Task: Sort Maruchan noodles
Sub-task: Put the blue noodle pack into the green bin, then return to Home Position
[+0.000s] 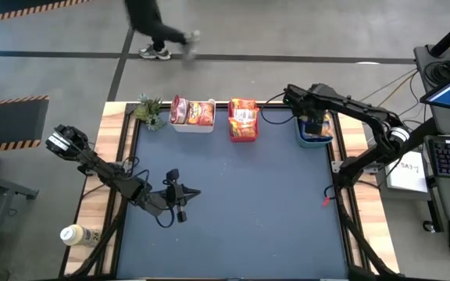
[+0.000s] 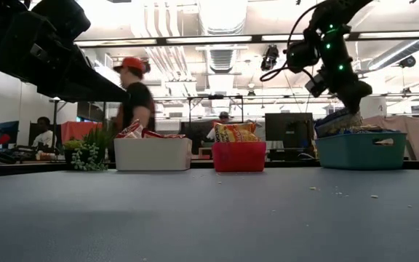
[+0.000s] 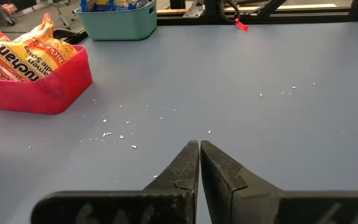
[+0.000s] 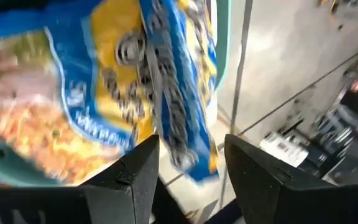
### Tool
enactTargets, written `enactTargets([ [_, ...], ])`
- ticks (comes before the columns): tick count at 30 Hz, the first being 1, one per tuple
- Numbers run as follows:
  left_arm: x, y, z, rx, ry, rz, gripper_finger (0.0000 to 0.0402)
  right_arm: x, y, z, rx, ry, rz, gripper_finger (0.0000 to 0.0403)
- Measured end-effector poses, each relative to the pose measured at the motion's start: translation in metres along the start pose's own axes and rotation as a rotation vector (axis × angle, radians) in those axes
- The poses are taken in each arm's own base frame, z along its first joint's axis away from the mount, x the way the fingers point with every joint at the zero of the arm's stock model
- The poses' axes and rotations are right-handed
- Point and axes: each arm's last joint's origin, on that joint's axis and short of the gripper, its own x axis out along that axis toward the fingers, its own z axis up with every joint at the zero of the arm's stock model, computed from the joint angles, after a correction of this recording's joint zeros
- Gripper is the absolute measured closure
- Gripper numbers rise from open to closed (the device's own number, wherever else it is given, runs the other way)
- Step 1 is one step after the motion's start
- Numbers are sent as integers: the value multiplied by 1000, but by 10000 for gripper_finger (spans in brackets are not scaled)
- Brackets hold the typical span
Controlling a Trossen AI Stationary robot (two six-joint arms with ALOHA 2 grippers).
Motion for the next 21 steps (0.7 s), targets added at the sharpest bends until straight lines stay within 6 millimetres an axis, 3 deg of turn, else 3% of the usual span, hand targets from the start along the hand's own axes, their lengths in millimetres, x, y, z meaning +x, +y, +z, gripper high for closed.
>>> enactTargets([
  [7, 0, 0, 0, 0, 0, 1, 402, -19, -6, -11, 187, 52, 29, 232],
  [11, 0, -1, 3, -15, -20, -5, 402, -38, -2, -9, 343, -35, 94, 239],
  [14, 1, -5, 13, 8, -46, -11, 402, -57, 10, -8, 383, -212, 195, 252],
  [21, -4, -7, 37, 201, -60, -9, 402, -102, 51, -14, 307, -899, 314, 278],
])
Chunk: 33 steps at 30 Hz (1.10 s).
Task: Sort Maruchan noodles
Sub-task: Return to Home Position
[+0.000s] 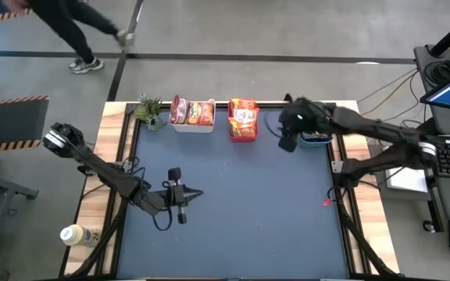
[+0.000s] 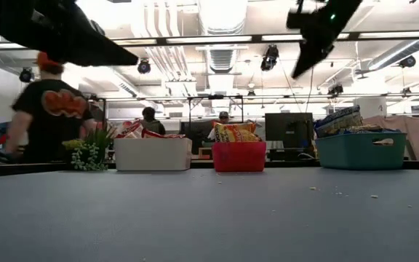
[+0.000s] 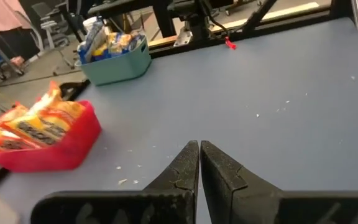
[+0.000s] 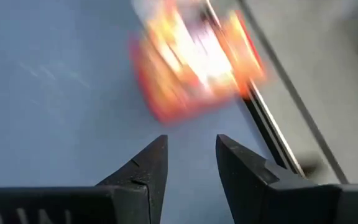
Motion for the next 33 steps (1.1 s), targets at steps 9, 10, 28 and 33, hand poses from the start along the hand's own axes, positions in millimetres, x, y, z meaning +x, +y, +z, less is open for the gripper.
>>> enactTargets([
  [9, -35, 35, 3, -64, -84, -3, 402, -8, 34, -46, -105, -511, 194, 280],
  [10, -39, 38, 1, -67, -94, -3, 402, -6, 35, -52, -111, -545, 209, 280],
  [28, -80, 82, -42, -198, -264, 29, 402, 7, 42, -118, -160, -847, 239, 306],
  [33, -85, 87, -51, -217, -298, 34, 402, 1, 41, -132, -151, -910, 227, 322],
])
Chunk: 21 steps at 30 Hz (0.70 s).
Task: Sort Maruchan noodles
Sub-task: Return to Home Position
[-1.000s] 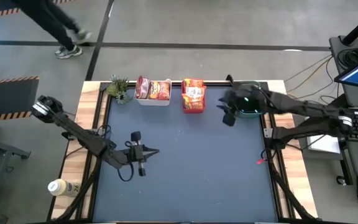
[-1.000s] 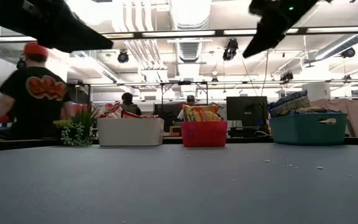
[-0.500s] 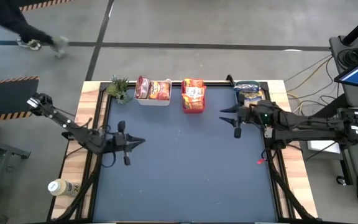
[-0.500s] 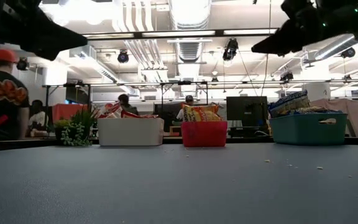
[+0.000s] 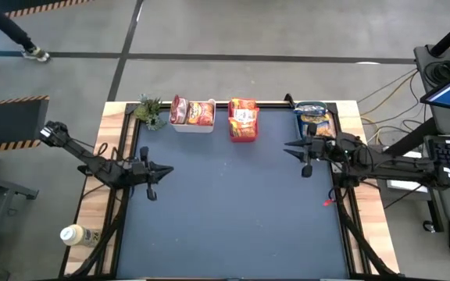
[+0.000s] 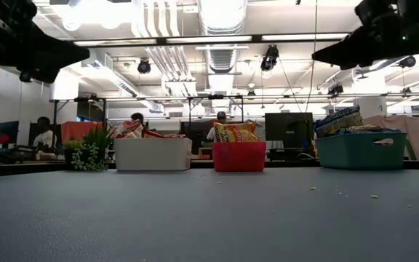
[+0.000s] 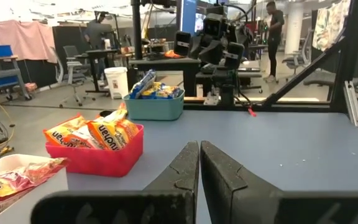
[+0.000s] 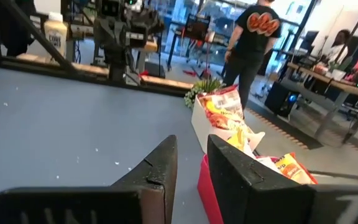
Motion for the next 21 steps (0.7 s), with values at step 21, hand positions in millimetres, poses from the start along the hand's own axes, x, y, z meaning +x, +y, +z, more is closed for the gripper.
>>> enactTargets([
  [21, -19, 21, -7, -23, -16, 30, 402, -40, 10, -18, 17, -227, -5, 342],
])
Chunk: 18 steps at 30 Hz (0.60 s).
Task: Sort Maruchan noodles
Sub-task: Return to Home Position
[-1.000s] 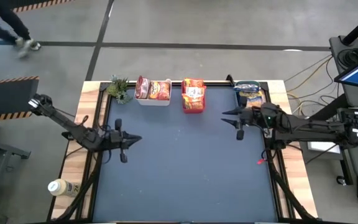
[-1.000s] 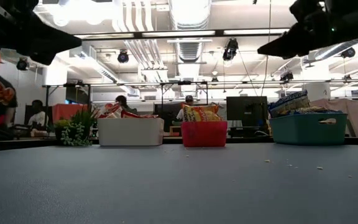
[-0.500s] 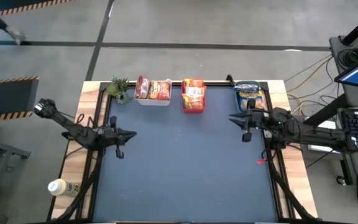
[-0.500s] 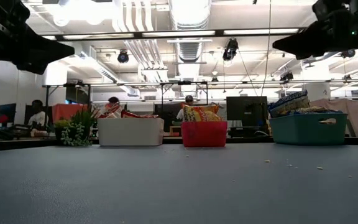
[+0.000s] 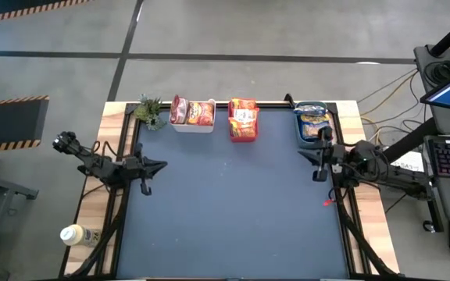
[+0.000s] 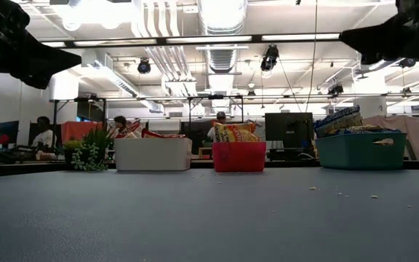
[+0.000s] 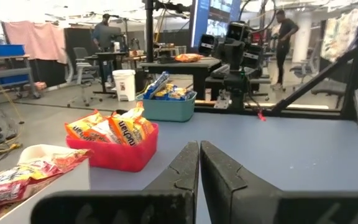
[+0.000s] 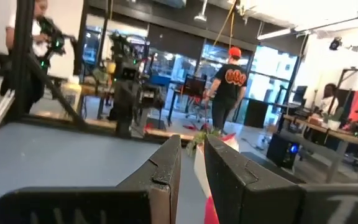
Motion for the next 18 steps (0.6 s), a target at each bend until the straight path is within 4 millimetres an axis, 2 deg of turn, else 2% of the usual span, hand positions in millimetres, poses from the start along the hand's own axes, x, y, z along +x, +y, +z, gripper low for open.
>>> enactTargets([
  [9, 0, 1, -2, 23, 21, 22, 402, 1, 6, -28, 17, 82, 11, 342],
  [18, 0, 1, -3, 53, 25, 28, 402, 1, 7, -35, 36, 158, 23, 342],
])
